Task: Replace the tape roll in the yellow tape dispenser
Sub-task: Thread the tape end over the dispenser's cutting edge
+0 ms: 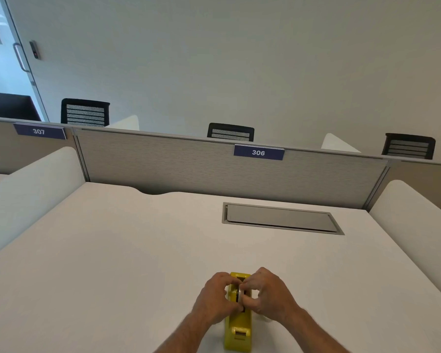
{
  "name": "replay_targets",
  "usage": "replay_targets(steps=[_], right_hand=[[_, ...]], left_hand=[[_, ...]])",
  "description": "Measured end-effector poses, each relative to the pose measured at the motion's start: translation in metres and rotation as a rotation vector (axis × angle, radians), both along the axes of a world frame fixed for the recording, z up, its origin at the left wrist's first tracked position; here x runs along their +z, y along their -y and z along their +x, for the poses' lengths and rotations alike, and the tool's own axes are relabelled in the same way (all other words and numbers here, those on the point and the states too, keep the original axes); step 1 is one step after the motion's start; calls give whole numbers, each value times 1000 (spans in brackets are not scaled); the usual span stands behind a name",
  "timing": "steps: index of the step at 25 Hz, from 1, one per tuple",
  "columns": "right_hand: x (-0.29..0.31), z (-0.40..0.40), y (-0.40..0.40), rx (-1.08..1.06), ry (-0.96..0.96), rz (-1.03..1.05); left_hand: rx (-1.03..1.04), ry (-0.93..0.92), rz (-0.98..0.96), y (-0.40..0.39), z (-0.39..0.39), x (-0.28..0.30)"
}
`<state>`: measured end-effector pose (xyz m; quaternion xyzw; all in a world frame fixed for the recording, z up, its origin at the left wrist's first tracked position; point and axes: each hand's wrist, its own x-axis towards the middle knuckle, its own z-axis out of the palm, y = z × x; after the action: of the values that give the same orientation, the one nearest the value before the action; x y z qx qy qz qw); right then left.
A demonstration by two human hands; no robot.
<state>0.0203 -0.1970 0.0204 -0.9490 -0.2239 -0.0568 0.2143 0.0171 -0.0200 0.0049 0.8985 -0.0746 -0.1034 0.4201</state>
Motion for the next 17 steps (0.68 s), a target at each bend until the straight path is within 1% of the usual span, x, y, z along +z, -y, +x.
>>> replay_targets(steps=[3,7,14,17], right_hand=[[2,-2,-1,10,-16,-10],[1,3,1,-26,-52,52],[1,5,1,-1,-66,-53],[-2,5,1,13,-55,-26]], left_hand=[[-4,3,-2,0,1,-1],[5,-14,8,-1,1,0],[4,3,18,-1,2,1],[4,5,23,0,2,0]])
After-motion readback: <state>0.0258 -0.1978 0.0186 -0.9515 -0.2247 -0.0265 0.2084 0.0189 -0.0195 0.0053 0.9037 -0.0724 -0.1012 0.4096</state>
